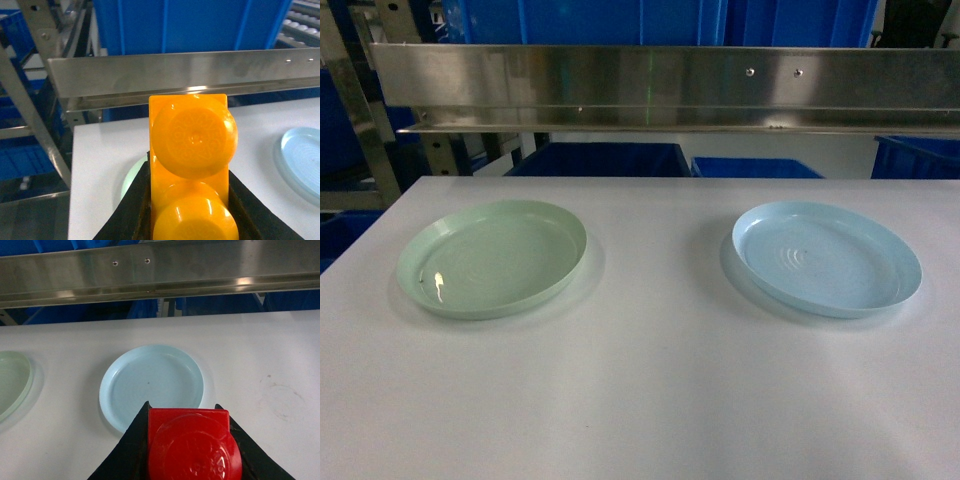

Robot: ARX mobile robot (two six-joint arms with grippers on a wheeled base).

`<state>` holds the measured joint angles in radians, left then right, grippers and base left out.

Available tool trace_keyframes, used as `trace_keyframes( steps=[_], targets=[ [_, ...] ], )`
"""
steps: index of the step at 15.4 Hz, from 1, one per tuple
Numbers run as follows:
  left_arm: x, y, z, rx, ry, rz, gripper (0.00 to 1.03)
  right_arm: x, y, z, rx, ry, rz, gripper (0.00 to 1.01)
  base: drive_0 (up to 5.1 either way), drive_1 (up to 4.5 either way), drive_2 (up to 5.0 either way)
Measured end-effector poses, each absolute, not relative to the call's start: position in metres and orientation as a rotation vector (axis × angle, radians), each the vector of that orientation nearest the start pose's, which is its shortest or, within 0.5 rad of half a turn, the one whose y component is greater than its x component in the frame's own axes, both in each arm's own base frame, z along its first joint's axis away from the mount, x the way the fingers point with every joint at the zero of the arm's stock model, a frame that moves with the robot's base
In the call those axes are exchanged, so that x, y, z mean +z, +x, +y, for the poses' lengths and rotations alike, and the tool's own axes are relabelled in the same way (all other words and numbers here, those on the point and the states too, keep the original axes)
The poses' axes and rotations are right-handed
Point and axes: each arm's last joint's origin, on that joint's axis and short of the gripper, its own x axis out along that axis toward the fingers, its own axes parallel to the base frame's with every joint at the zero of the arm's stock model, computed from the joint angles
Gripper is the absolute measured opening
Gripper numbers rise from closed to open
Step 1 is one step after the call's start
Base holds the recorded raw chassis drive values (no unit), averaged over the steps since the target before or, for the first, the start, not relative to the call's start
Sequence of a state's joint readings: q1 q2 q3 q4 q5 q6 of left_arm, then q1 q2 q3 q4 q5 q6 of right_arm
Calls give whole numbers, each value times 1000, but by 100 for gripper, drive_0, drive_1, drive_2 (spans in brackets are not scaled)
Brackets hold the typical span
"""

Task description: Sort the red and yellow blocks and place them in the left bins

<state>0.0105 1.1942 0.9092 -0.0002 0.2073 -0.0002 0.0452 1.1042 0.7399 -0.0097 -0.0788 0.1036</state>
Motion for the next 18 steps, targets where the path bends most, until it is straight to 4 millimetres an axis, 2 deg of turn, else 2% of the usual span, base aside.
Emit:
trace_keyframes(
  steps=[2,5,8,12,18],
  targets=[
    [314,262,-6,-201,-37,277,26,273,241,13,102,109,380,27,0,0,0],
    [302,261,6,-128,-55,338,26,273,241,13,103,108,381,27,0,0,0],
    [304,274,14,-49,-46,215,26,273,241,13,103,108,381,27,0,0,0],
    [299,281,18,-43,-68,218,26,273,241,13,103,108,381,27,0,0,0],
    [299,281,17,-49,-70,218,26,273,241,12,96,110,379,27,-478,257,257]
  ],
)
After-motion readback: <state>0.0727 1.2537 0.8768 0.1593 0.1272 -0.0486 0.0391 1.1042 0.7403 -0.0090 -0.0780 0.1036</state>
